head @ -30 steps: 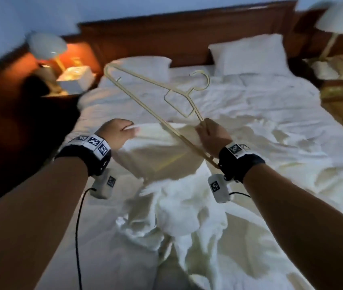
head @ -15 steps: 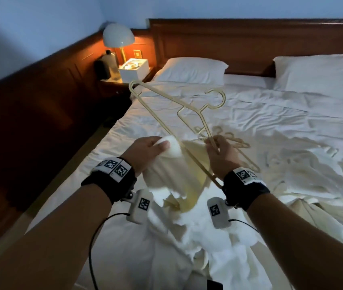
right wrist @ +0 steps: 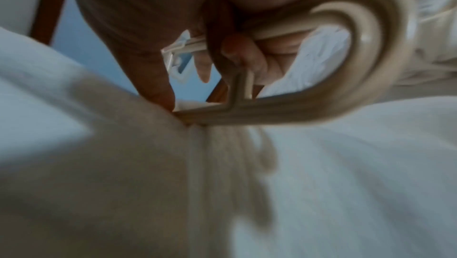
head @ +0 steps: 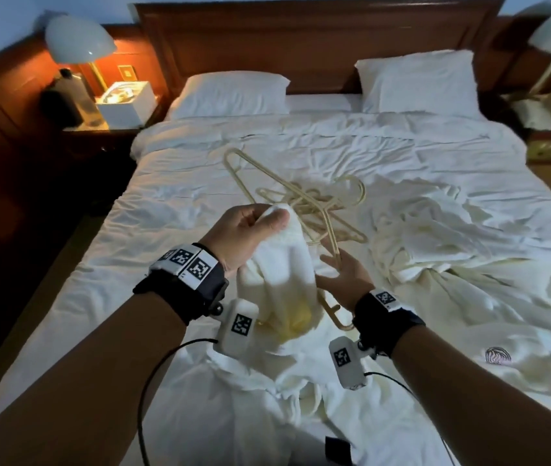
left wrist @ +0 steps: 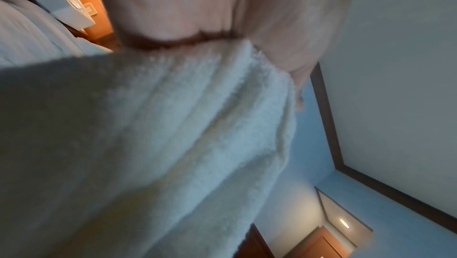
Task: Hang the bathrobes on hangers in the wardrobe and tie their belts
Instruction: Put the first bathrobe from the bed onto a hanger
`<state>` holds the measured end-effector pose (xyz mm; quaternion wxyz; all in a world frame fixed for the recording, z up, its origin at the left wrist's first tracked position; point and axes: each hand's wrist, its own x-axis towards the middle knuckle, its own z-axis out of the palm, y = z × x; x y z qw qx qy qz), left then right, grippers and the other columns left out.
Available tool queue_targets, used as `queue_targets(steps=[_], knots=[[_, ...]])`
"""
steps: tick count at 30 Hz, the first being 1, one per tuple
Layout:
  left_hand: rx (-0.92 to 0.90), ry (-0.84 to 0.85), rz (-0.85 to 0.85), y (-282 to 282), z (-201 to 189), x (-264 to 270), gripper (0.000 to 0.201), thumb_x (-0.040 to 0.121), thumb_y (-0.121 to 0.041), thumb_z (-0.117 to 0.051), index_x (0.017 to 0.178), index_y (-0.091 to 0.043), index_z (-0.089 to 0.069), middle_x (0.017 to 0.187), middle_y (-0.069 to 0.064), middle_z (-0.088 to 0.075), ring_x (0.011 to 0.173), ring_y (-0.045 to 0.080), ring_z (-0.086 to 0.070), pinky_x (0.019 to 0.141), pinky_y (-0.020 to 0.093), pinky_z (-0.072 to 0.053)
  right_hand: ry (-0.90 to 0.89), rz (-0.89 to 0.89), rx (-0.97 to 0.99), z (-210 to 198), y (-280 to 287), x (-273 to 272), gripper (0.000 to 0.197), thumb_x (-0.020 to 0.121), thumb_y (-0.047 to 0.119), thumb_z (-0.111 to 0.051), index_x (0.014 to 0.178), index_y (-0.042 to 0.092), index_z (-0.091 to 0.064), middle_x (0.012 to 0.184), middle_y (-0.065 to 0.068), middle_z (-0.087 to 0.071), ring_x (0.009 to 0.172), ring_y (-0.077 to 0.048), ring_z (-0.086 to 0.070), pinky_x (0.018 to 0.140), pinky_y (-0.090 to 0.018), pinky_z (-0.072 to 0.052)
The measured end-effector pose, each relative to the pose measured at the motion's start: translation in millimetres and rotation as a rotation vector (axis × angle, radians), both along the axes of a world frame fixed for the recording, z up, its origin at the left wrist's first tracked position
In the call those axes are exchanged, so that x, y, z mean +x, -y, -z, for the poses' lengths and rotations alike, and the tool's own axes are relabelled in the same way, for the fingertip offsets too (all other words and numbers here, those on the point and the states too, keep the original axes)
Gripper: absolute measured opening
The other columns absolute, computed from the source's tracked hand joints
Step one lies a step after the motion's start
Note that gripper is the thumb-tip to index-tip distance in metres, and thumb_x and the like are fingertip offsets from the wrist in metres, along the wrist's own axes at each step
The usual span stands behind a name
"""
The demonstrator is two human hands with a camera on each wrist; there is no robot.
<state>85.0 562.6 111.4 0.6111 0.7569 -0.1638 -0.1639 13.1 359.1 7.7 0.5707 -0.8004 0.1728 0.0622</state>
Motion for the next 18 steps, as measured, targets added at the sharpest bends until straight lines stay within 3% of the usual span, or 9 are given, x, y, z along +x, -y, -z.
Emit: queue_targets(steps=[3, 6, 8, 10, 12, 14, 16, 18], knots=[[0.011, 0.055, -0.032, -2, 1, 5, 0.022, 0.09, -0.035, -0.062, 0.077, -0.018, -0.068, 0.066, -0.004, -0.059, 0.062, 0.01, -0.055, 0.058, 0.018, -0.044, -0.136, 0.02, -0.031, 16, -2, -11, 0.087, 0.069, 0.04, -0.083, 0.144, 0.027, -0.039, 0.113, 0.0, -0.069, 0.097, -0.015, -0.066, 0.074, -0.026, -0.049], [0.03, 0.097, -0.095, -13, 13, 16, 0.044, 0.088, -0.045, -0.062, 0.074, -0.003, -0.06, 0.065, 0.008, -0.046, 0.062, 0.017, -0.043, 0.058, 0.025, -0.034, -0.198, 0.043, -0.088, 27, -5, -18, 0.07, 0.063, 0.04, -0.085, 0.124, 0.028, -0.054, 0.085, 0.004, -0.071, 0.074, -0.012, -0.07, 0.061, -0.027, -0.054], [0.06, 0.123, -0.126, -25, 19, 23, 0.053, 0.082, -0.056, -0.061, 0.078, -0.004, -0.061, 0.069, 0.008, -0.045, 0.065, 0.019, -0.042, 0.062, 0.031, -0.033, -0.194, 0.11, -0.159, 30, 1, -18, 0.058, 0.062, 0.04, -0.083, 0.111, 0.027, -0.057, 0.085, 0.002, -0.069, 0.071, -0.014, -0.069, 0.06, -0.031, -0.057], [0.183, 0.214, -0.13, -38, 26, 31, 0.042, 0.086, -0.052, -0.059, 0.079, -0.01, -0.063, 0.067, 0.004, -0.051, 0.064, 0.016, -0.046, 0.062, 0.029, -0.036, -0.15, 0.196, -0.181, 27, 12, -15, 0.048, 0.065, 0.039, -0.083, 0.104, 0.025, -0.059, 0.087, 0.001, -0.067, 0.071, -0.017, -0.069, 0.06, -0.036, -0.06], [0.394, 0.354, -0.184, -55, 36, 40, 0.028, 0.092, -0.04, -0.056, 0.078, -0.016, -0.063, 0.065, -0.002, -0.054, 0.064, 0.019, -0.052, 0.062, 0.028, -0.038, -0.055, 0.311, 0.0, 21, 24, -12, 0.041, 0.069, 0.032, -0.084, 0.1, 0.017, -0.062, 0.085, -0.004, -0.069, 0.062, -0.015, -0.065, 0.048, -0.034, -0.055], [0.569, 0.402, -0.311, -70, 52, 50, 0.022, 0.095, -0.03, -0.052, 0.084, -0.015, -0.062, 0.074, 0.004, -0.059, 0.078, 0.03, -0.058, 0.066, 0.03, -0.039, 0.016, 0.386, 0.282, 10, 31, -10, 0.027, 0.073, 0.02, -0.081, 0.093, 0.015, -0.064, 0.075, -0.01, -0.063, 0.042, -0.012, -0.048, 0.038, -0.023, -0.037], [0.726, 0.297, -0.433, -75, 71, 57, 0.017, 0.095, -0.023, -0.049, 0.098, -0.012, -0.062, 0.099, 0.013, -0.065, 0.096, 0.036, -0.058, 0.078, 0.034, -0.043, 0.025, 0.353, 0.469, -4, 31, -8, 0.023, 0.071, 0.013, -0.08, 0.085, 0.016, -0.062, 0.066, -0.011, -0.054, 0.038, -0.012, -0.033, 0.039, -0.019, -0.025], [0.841, 0.196, -0.454, -62, 81, 52, 0.024, 0.088, -0.02, -0.053, 0.11, -0.021, -0.061, 0.121, 0.01, -0.061, 0.109, 0.036, -0.056, 0.09, 0.04, -0.044, 0.028, 0.263, 0.544, -17, 25, -6, 0.032, 0.064, 0.013, -0.079, 0.088, 0.017, -0.058, 0.062, -0.01, -0.048, 0.04, -0.013, -0.028, 0.041, -0.019, -0.02]])
